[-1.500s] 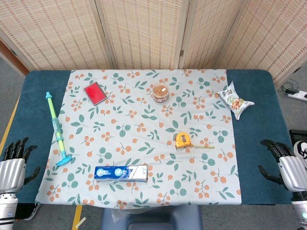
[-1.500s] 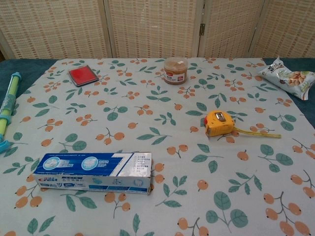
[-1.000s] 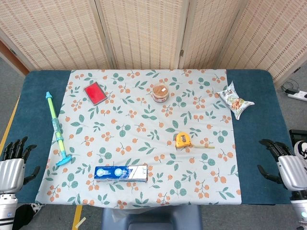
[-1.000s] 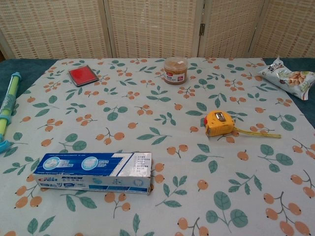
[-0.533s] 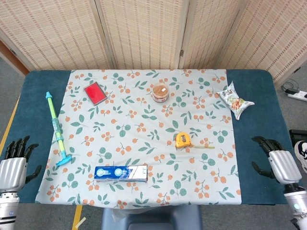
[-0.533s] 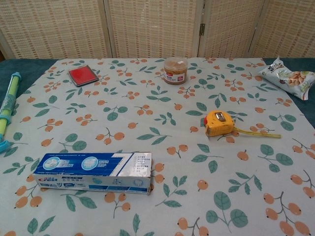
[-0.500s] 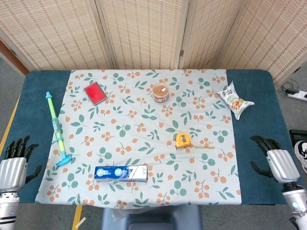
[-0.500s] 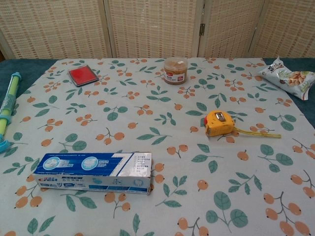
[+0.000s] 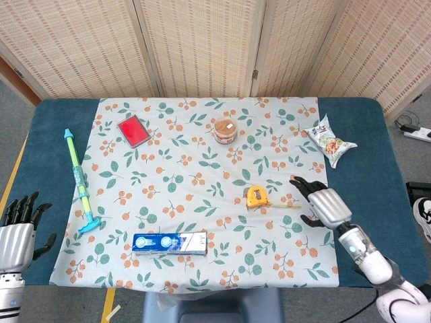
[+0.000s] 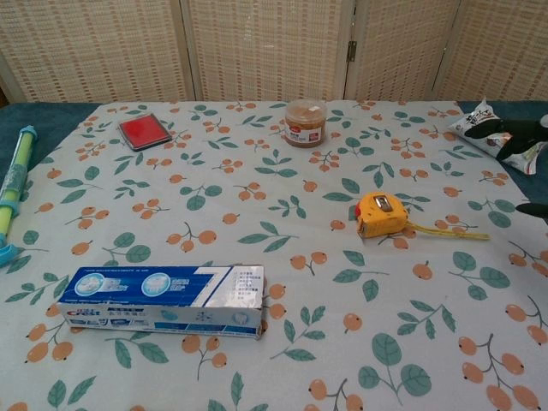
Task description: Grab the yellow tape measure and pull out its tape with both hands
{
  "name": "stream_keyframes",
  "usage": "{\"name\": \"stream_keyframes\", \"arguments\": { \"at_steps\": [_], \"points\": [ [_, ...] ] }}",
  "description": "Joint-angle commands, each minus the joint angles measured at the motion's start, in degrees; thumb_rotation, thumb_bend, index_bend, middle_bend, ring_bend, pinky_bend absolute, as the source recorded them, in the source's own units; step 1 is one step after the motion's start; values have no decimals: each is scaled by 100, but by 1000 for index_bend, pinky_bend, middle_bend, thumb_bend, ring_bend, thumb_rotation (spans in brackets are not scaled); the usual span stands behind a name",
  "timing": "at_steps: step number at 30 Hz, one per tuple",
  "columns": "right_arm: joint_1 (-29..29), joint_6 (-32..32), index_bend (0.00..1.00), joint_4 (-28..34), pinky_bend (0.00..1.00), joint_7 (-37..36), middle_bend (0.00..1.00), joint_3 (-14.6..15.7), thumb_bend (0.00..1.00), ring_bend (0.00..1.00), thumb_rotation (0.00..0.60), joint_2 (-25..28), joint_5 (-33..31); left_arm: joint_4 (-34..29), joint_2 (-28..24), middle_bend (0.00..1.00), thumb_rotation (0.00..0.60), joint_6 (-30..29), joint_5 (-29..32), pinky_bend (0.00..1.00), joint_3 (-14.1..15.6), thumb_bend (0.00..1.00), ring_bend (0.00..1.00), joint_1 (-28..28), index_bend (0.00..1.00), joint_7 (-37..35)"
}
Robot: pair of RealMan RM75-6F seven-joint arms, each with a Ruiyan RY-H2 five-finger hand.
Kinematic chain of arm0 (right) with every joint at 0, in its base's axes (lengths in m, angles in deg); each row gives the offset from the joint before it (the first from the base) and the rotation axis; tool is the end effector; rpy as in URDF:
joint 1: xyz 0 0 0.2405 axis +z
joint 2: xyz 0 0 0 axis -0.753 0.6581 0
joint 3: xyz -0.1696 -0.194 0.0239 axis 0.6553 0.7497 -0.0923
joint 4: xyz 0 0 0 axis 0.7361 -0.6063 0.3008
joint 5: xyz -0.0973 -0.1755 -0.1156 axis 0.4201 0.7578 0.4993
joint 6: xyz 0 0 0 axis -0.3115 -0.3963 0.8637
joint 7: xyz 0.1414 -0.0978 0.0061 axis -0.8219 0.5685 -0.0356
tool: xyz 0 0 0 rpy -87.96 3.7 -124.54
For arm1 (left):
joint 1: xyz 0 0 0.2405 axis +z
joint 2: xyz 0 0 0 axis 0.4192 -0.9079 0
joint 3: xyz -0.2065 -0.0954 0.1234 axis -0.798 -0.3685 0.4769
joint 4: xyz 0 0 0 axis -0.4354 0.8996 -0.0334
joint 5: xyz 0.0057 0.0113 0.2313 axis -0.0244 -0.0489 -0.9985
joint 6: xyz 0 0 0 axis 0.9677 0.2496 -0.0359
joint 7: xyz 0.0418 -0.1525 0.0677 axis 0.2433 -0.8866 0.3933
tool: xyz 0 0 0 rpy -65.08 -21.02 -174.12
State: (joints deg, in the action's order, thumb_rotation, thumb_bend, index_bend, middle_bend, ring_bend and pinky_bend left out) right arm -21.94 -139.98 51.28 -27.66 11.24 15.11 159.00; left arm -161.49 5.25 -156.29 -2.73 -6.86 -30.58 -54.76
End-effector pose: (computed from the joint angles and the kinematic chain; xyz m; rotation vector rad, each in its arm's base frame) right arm -0.2539 -0.3242 0.0430 1.8675 -1.0160 0.8397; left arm -0.3010 0.2205 0.1317 -1.3393 -0.8037 -0.8237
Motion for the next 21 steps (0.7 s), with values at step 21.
{"name": "stream_keyframes", "arguments": {
  "at_steps": [21],
  "points": [
    [1446, 1338, 57, -1655, 165, 1167, 153, -123, 367, 189, 600, -1672, -765, 88, 2, 88, 600, -59, 7, 0, 1, 371, 47, 80, 258, -115]
  ]
}}
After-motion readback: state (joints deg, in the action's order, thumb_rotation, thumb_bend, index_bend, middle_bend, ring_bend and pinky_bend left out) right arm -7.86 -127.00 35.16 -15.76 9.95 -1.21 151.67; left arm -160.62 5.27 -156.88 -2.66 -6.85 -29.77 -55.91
